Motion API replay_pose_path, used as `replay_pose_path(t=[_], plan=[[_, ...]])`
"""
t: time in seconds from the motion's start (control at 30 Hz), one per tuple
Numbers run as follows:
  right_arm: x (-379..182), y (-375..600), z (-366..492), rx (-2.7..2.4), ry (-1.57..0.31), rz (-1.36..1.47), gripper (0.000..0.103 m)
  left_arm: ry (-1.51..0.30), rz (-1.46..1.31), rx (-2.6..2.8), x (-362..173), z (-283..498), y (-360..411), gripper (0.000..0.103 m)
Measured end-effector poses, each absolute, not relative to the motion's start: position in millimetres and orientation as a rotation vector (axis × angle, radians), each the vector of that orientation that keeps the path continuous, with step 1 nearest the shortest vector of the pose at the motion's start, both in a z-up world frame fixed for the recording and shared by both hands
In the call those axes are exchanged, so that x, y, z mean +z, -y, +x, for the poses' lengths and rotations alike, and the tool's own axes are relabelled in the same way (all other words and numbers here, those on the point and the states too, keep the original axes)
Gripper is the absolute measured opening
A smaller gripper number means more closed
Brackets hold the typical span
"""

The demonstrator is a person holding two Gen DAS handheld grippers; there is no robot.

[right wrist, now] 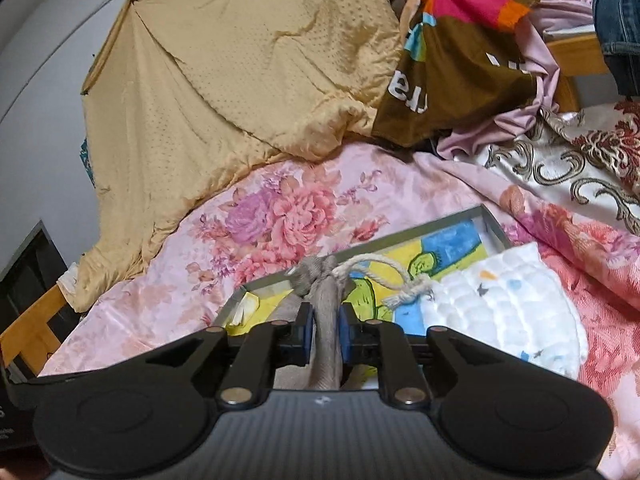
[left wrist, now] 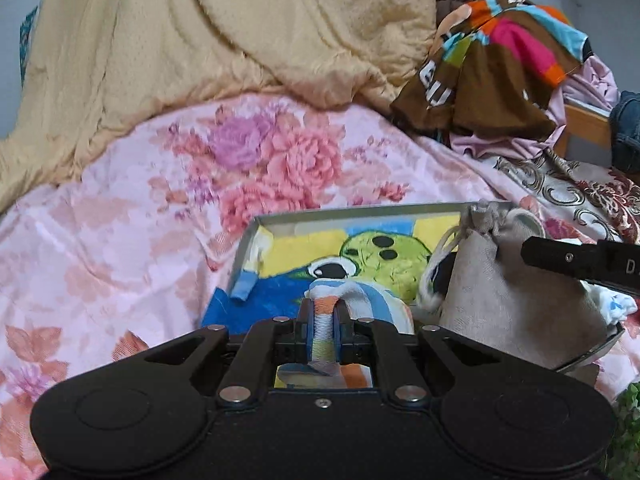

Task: Organize soft objects
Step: 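Lower the sock and bag into the tray and open both tools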

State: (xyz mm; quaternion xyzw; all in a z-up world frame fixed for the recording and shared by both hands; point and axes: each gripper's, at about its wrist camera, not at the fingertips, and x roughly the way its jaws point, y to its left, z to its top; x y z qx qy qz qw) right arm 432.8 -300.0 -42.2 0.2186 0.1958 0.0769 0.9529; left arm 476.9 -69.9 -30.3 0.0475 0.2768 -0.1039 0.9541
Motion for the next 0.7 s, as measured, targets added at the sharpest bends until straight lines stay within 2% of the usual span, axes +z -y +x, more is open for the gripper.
replay_pose_path(t=[0.3,0.47,0.7], plan=[[-50.0,283.7,444.6,0.085,-0.486,0.340,0.031,-0.620,0.078,-0.216,-49.8,483.1,78.0,0.013],[-54.9,272.2,449.5,0.061,-0.525,0.288,0.047,-0.631,0.070,-0.219,-52.2,479.4,75.9,0.018],[-51.9,276.0,445.1,0.077,-0.491,0.315,0.051,-0.628,0.062,-0.225,-50.5,474.4,71.7,0.023]])
